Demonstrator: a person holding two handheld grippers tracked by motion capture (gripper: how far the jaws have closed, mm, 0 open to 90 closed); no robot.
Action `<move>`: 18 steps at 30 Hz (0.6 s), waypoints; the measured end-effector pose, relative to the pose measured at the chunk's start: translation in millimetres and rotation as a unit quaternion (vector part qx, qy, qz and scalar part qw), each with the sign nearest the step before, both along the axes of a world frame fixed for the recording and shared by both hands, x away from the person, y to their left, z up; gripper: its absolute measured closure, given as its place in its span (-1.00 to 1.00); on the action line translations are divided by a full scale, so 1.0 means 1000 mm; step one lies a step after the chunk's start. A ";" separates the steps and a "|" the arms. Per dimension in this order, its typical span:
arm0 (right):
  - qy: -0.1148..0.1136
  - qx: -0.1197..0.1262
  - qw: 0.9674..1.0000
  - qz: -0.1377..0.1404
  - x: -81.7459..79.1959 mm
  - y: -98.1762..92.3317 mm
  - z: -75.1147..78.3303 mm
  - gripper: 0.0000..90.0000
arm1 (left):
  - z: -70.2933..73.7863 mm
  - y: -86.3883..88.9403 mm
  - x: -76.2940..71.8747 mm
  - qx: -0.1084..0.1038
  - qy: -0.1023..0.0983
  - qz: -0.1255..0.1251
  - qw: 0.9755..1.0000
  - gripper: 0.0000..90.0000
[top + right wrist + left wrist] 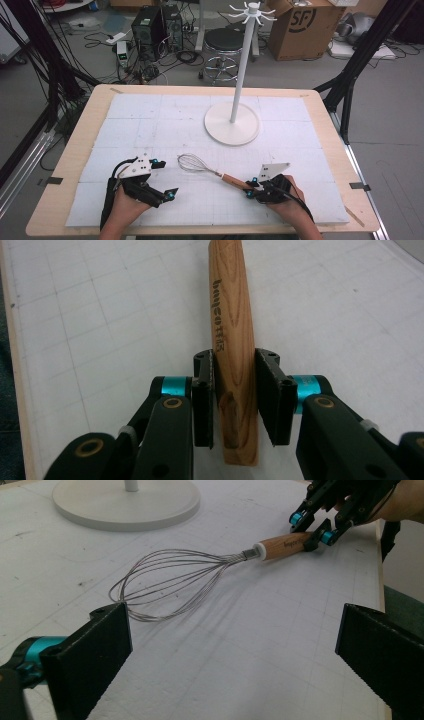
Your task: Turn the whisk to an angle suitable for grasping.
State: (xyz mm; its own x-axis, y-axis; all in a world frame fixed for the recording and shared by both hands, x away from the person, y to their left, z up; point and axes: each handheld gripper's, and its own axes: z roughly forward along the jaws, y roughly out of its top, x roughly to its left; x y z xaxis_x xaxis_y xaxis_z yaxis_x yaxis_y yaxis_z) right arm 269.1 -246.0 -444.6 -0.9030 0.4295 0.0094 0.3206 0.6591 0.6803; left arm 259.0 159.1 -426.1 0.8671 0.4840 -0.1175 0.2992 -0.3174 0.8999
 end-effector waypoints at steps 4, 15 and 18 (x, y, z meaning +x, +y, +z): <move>0.000 -0.003 1.000 0.012 0.003 0.010 0.001 0.58 | 0.001 0.001 0.000 -0.001 -0.002 0.003 1.000 -0.95; -0.006 -0.011 0.998 0.065 0.009 0.049 0.007 0.63 | 0.003 0.002 -0.001 0.004 -0.008 0.005 1.000 -0.95; -0.012 -0.017 0.998 0.066 0.011 0.054 0.007 0.63 | 0.003 0.003 -0.001 0.003 -0.009 0.006 1.000 -0.95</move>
State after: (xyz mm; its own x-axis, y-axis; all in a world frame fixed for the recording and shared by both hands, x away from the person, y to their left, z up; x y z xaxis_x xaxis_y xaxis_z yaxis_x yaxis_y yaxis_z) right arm 279.8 -192.3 -437.2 -0.9514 0.3071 -0.0251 0.2138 0.7167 0.6638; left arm 257.5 161.7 -423.0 0.8632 0.4948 -0.0998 0.2875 -0.3193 0.9030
